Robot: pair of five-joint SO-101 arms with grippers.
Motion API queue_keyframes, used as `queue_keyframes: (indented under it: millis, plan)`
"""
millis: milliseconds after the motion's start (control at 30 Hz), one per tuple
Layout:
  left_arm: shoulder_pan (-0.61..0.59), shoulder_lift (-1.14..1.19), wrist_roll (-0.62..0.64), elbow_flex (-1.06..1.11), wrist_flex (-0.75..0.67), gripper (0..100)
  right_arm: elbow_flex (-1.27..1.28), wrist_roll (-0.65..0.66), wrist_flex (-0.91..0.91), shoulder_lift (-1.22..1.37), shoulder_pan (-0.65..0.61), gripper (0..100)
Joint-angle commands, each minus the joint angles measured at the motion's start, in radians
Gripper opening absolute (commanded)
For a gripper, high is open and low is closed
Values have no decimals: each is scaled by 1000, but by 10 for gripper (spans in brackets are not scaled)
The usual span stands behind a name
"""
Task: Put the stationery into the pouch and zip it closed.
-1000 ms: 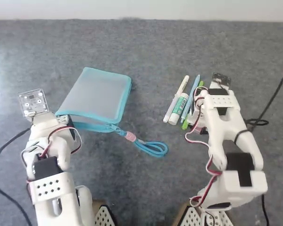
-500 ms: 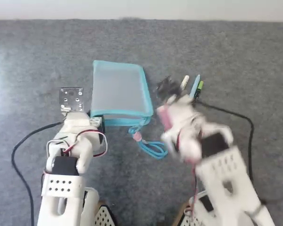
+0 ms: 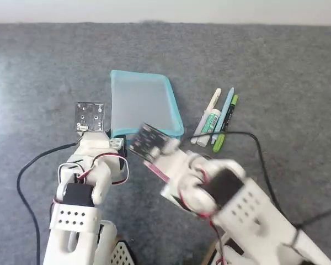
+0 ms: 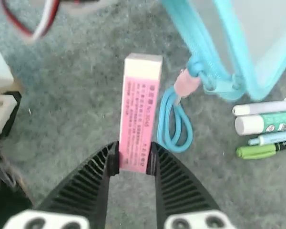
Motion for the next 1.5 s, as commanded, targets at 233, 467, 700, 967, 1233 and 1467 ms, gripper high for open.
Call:
queue_keyframes:
  millis: [233,467,700,967,1233,1467]
  plan:
    - [8,3,-18,1,-28,77,-520,-120,117,599,128,7]
    - [11,3,-55,16,-34,77,-766,-183,219,817,209,7]
    - [89,3,-84,41,-35,77,-887,-180,240,898,206,7]
    - [-126,3,-83,35,-63,77,-760,-137,219,829,237,7]
    - [-247,9,-103,33,-81,130,-75,-64,-269,354,217,7]
    - [-273,9,-103,19,-83,130,184,34,-302,179,104,7]
